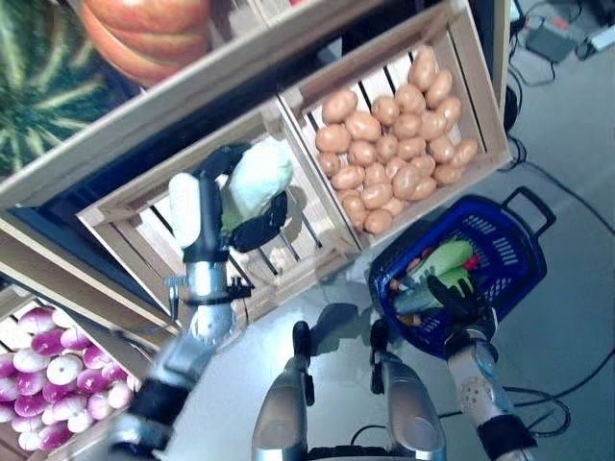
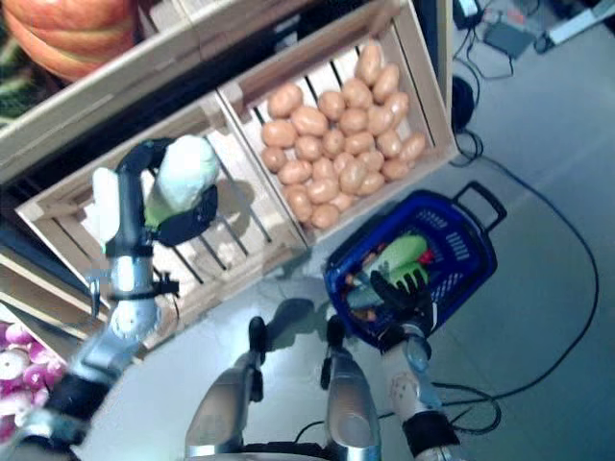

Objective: Put vegetables into the basket

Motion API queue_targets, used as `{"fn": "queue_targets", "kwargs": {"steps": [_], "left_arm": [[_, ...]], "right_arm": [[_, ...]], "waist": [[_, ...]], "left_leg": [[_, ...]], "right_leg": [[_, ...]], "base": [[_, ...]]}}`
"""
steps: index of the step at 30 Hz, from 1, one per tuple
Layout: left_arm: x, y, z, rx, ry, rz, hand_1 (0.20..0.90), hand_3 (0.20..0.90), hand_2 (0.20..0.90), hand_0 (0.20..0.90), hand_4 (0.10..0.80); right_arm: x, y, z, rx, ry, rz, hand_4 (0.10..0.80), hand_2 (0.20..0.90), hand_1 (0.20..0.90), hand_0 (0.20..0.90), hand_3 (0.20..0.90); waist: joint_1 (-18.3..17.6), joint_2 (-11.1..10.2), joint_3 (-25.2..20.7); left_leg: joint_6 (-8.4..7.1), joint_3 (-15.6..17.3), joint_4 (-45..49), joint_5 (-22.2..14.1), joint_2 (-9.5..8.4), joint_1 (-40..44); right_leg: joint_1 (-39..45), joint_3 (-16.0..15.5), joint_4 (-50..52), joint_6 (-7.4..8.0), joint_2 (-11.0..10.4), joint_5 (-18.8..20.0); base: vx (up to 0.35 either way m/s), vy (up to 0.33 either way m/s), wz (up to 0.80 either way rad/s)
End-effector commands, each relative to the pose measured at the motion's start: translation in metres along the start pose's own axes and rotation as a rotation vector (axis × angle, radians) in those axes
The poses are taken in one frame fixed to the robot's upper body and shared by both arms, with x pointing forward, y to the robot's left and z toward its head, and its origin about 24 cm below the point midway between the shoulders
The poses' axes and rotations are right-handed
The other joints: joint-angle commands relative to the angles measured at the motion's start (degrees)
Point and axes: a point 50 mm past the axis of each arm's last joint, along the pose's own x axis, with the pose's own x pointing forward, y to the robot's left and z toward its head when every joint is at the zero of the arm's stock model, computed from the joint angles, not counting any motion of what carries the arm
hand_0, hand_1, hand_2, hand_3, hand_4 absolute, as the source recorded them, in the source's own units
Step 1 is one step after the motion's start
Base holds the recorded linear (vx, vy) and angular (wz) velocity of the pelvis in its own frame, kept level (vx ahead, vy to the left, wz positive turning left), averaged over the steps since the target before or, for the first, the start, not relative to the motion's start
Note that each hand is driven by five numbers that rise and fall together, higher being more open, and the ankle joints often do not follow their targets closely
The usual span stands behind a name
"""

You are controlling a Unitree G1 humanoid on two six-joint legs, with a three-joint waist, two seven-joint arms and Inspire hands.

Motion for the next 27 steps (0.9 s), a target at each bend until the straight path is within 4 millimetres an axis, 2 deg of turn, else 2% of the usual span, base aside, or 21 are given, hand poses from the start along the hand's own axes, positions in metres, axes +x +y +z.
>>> {"fn": "queue_targets", "kwargs": {"steps": [1, 4, 7, 8, 9, 11, 14, 16, 19, 27], "left_arm": [[0.007, 0.023, 0.029, -0.415, -0.109, 0.081, 0.300, 0.300, 0.300, 0.300, 0.400], [-0.002, 0.021, 0.023, -0.524, -0.041, 0.072, 0.300, 0.300, 0.300, 0.300, 0.400], [-0.014, 0.004, 0.005, -0.789, 0.157, 0.011, 0.300, 0.300, 0.300, 0.300, 0.400], [-0.014, 0.003, 0.004, -0.797, 0.164, 0.004, 0.300, 0.300, 0.300, 0.300, 0.400], [-0.018, -0.003, -0.002, -0.878, 0.224, -0.001, 0.300, 0.300, 0.300, 0.300, 0.400], [-0.024, -0.015, -0.005, -0.995, 0.302, -0.018, 0.300, 0.300, 0.300, 0.300, 0.400], [-0.022, -0.021, -0.003, -1.087, 0.335, -0.022, 0.300, 0.300, 0.300, 0.300, 0.400], [-0.021, -0.022, -0.001, -1.094, 0.345, -0.031, 0.300, 0.300, 0.300, 0.300, 0.400], [-0.015, -0.029, 0.001, -1.033, 0.381, -0.080, 0.300, 0.300, 0.300, 0.300, 0.400], [-0.007, -0.030, 0.000, -0.793, 0.389, -0.252, 0.300, 0.300, 0.300, 0.300, 0.400]], "right_arm": [[-0.011, -0.027, 0.010, -0.024, -0.089, -0.025, 0.800, 0.900, 0.900, 0.900, 0.900], [-0.014, -0.030, 0.008, -0.003, -0.080, -0.035, 0.800, 0.900, 0.900, 0.900, 0.900], [-0.013, -0.027, 0.010, 0.014, -0.085, -0.030, 0.800, 0.900, 0.900, 0.900, 0.900], [-0.013, -0.027, 0.010, 0.016, -0.086, -0.029, 0.800, 0.900, 0.900, 0.900, 0.900], [-0.013, -0.024, 0.012, 0.025, -0.092, -0.021, 0.800, 0.900, 0.900, 0.900, 0.900], [-0.013, -0.012, 0.017, 0.028, -0.121, 0.038, 0.800, 0.900, 0.900, 0.900, 0.900], [-0.017, 0.006, 0.025, -0.024, -0.174, 0.165, 0.800, 0.900, 0.900, 0.900, 0.900], [-0.020, 0.013, 0.029, -0.042, -0.199, 0.242, 0.800, 0.900, 0.900, 0.900, 0.900], [-0.028, 0.036, 0.039, -0.060, -0.224, 0.471, 0.800, 0.900, 0.900, 0.900, 0.900], [-0.039, 0.063, 0.063, -0.173, -0.229, 0.897, 0.800, 0.900, 0.900, 0.900, 0.900]], "waist": [[1.36, -2.81, -10.33], [1.73, -3.54, -11.42], [2.28, -4.10, -13.02], [2.31, -4.11, -13.03], [2.36, -4.22, -13.45], [2.14, -4.48, -14.58], [1.64, -4.39, -15.54], [1.52, -4.33, -15.83], [1.27, -4.27, -17.06], [1.74, -4.27, -18.35]], "left_leg": [[0.44, -1.49, 0.70, 0.28, -3.16, -1.82], [0.37, -1.03, 1.16, -0.41, -3.04, -0.52], [0.69, -0.75, 2.14, -1.38, -3.09, 1.52], [0.70, -0.75, 2.13, -1.42, -3.09, 1.68], [0.84, -0.63, 2.09, -1.60, -3.06, 2.31], [1.21, -0.34, 2.14, -2.14, -3.17, 3.96], [1.61, -0.10, 1.13, -2.28, -3.18, 5.71], [1.76, -0.14, 0.67, -2.22, -3.25, 6.19], [2.09, -0.01, -0.23, -2.53, -3.53, 7.49], [2.34, -0.49, -0.78, -3.04, -4.03, 8.61]], "right_leg": [[3.98, -2.61, -5.55, -1.15, -1.07, 5.68], [5.73, -3.22, -6.34, -1.20, -1.02, 5.87], [8.23, -3.89, -7.25, -1.11, -1.39, 6.50], [8.41, -3.91, -7.33, -1.08, -1.40, 6.54], [8.94, -4.05, -7.58, -0.97, -1.55, 6.78], [9.94, -3.73, -7.70, -0.82, -1.71, 7.17], [10.86, -3.02, -7.68, -0.61, -1.74, 7.11], [11.00, -2.84, -7.63, -0.53, -1.73, 7.09], [11.55, -2.40, -7.79, -0.07, -1.96, 6.92], [12.55, -2.38, -8.28, 0.80, -2.73, 6.84]], "base": [[0.157, -0.070, 0.10], [0.084, -0.030, 0.15], [0.109, -0.010, 0.05], [0.076, 0.002, 0.01], [0.081, 0.002, 0.02], [0.114, 0.013, -0.01], [0.071, 0.030, -0.08], [0.038, 0.017, -0.07], [0.045, 0.003, -0.06], [0.010, 0.000, 0.03]]}}
